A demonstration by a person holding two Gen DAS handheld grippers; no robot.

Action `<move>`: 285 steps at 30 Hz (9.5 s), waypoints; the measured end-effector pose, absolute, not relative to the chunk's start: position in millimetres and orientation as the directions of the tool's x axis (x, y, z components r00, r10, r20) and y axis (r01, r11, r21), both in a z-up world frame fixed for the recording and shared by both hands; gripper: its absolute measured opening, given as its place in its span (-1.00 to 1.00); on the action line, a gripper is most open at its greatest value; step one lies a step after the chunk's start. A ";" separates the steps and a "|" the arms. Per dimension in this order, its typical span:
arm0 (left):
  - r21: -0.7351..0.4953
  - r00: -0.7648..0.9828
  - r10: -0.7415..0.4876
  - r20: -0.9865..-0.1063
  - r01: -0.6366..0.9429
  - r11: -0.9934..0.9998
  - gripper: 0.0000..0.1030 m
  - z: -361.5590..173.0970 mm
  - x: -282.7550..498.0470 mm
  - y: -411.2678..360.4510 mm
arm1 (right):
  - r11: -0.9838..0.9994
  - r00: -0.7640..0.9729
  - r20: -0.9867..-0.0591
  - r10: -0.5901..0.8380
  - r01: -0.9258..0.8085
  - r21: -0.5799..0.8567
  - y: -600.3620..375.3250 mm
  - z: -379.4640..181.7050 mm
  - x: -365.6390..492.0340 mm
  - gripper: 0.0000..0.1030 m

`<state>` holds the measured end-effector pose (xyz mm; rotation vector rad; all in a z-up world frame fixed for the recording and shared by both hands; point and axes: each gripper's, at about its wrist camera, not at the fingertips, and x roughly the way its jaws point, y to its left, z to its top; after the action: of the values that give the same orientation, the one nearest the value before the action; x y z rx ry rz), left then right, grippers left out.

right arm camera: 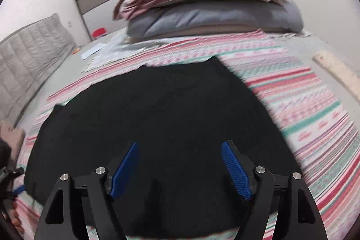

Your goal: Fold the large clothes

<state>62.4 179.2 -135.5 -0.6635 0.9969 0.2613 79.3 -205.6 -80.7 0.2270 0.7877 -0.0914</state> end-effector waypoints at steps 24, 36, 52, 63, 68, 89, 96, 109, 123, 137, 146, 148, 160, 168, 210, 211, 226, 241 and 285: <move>-0.629 0.655 -0.223 -0.722 -0.487 0.605 0.88 -173.2 80.8 175.2 | 0.999 0.647 -0.762 -0.017 0.043 0.014 -121.8 -114.8 73.4 0.51; -0.670 0.780 -0.114 -0.615 -0.441 0.598 -0.50 -132.0 65.6 167.8 | 0.999 0.648 -0.761 0.040 -0.006 0.047 -114.8 -118.0 76.0 0.51; -0.399 0.798 -0.485 -0.359 0.339 0.852 -0.54 -26.4 78.5 -63.9 | 0.909 0.660 -0.721 0.212 0.139 0.394 -215.2 -103.8 69.8 0.51; -0.186 0.605 -0.528 -0.596 0.535 0.824 -0.45 -116.5 83.6 -156.5 | 0.742 0.735 -0.660 0.154 0.356 0.569 -329.6 -108.8 52.2 0.51; -0.317 0.482 -0.645 -0.592 0.597 0.737 0.14 -89.0 72.1 -130.4 | 0.686 0.756 -0.600 0.262 0.292 0.667 -334.4 -110.2 57.7 0.51; -0.297 0.643 -0.387 -0.661 0.250 0.922 0.59 -89.3 88.7 -9.5 | 0.696 0.643 -0.594 0.484 0.128 0.706 -231.8 -119.9 133.9 0.46; -0.468 0.684 -0.422 -0.595 0.133 0.874 0.45 -87.8 108.5 1.8 | 0.879 0.749 -0.586 0.308 0.011 0.477 -184.1 -74.1 148.4 -0.48; -0.462 0.645 -0.562 -0.518 0.343 0.818 0.45 -81.5 99.9 -102.4 | 0.897 0.918 -0.374 0.133 0.049 0.439 -275.7 -19.8 87.7 -0.50; -0.202 0.689 -0.448 -0.570 0.411 0.889 0.46 -98.8 87.8 -136.2 | 0.838 0.759 -0.645 0.092 0.291 0.462 -358.8 -125.7 110.6 0.23; -0.406 0.632 -0.524 -0.571 0.338 0.849 0.45 -100.0 101.8 -112.3 | 0.841 0.802 -0.561 0.206 0.148 0.521 -361.6 -84.8 78.2 0.23; -0.413 0.652 -0.526 -0.546 0.338 0.846 0.45 -91.9 103.3 -106.8 | 0.888 0.696 -0.676 0.240 0.124 0.443 -333.3 -98.9 97.4 -0.56; -0.440 0.641 -0.550 -0.536 0.344 0.829 0.45 -91.8 103.6 -104.9 | 0.855 0.754 -0.589 0.290 0.073 0.514 -332.0 -71.0 75.4 -0.57; -0.476 0.531 -0.556 -0.639 0.295 0.828 0.74 -109.2 113.8 -109.6 | 0.866 0.677 -0.723 0.139 0.270 0.420 -349.8 -117.1 71.8 0.06; -0.728 0.366 -0.712 -0.599 0.121 0.675 0.97 -131.8 150.2 -87.7 | 0.758 0.759 -0.577 0.302 0.175 0.628 -381.5 -108.5 74.3 0.62; -0.687 0.444 -0.797 -0.410 0.424 0.590 0.34 -68.5 168.6 -143.1 | 0.560 0.858 -0.344 0.382 0.081 0.825 -391.9 -114.9 92.1 -0.18; -0.682 0.435 -0.814 -0.385 0.461 0.568 0.34 -58.5 166.9 -154.4 | 0.568 0.870 -0.324 0.372 0.063 0.821 -395.4 -107.0 84.8 -0.18; -0.617 0.195 -0.748 -0.634 0.456 0.642 0.58 -135.2 239.5 -320.8 | 0.461 0.813 -0.577 -0.081 0.544 0.701 -519.8 -127.1 7.3 0.11; -0.436 0.334 -0.723 -0.605 0.620 0.652 0.57 -109.9 142.9 -291.8 | 0.658 0.693 -0.689 -0.214 0.623 0.423 -467.2 -80.4 -0.5 0.18; -0.056 0.419 -0.267 -0.868 0.453 0.890 0.97 -86.4 48.6 -248.7 | 0.801 0.432 -0.816 -0.383 0.596 -0.060 -326.9 -68.4 -37.3 0.63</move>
<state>48.6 -248.7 -86.4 0.1983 1.0463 -0.4550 -37.3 -326.9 -68.4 0.2527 0.9424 -0.6184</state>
